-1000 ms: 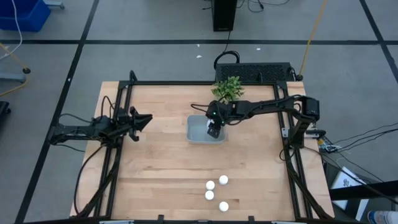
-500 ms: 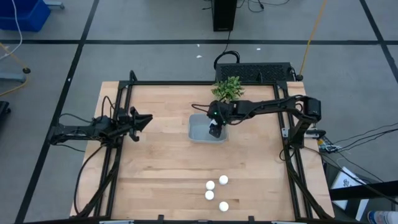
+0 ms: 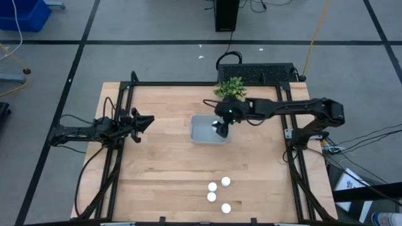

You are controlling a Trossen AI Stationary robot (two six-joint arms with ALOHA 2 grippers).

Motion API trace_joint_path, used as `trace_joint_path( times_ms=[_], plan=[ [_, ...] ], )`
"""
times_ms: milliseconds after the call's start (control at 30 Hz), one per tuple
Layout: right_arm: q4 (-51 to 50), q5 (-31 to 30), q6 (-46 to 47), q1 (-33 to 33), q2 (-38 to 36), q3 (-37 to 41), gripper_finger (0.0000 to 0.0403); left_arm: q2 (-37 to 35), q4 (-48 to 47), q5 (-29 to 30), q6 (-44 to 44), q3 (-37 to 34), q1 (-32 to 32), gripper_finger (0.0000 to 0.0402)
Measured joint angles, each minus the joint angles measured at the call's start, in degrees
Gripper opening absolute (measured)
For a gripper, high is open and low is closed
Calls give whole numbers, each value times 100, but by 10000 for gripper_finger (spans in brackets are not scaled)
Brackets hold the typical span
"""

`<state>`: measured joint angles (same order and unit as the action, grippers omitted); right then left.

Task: Pick and place pill bottles into a basket
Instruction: Put the white pill bottle into the gray bin

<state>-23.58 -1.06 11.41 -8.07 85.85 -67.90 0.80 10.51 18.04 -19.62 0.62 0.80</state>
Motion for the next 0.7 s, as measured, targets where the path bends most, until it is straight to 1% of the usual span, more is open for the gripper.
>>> trace_joint_path(
  times_ms=[133,300,500,600,700],
  plan=[
    [8,275,-25,392,-277,0,279,1,-3,0,-2,0,0,72],
    [6,269,-17,988,-483,-5,279,2,-3,0,-4,0,0,72],
    [-23,261,60,1697,-474,-7,279,0,-3,0,-44,0,0,72],
    [-79,182,255,1995,-424,-9,279,0,-3,-2,-68,0,0,72],
    [-259,-176,452,2277,-432,-9,279,1,-3,-2,-76,0,0,72]
  ],
)
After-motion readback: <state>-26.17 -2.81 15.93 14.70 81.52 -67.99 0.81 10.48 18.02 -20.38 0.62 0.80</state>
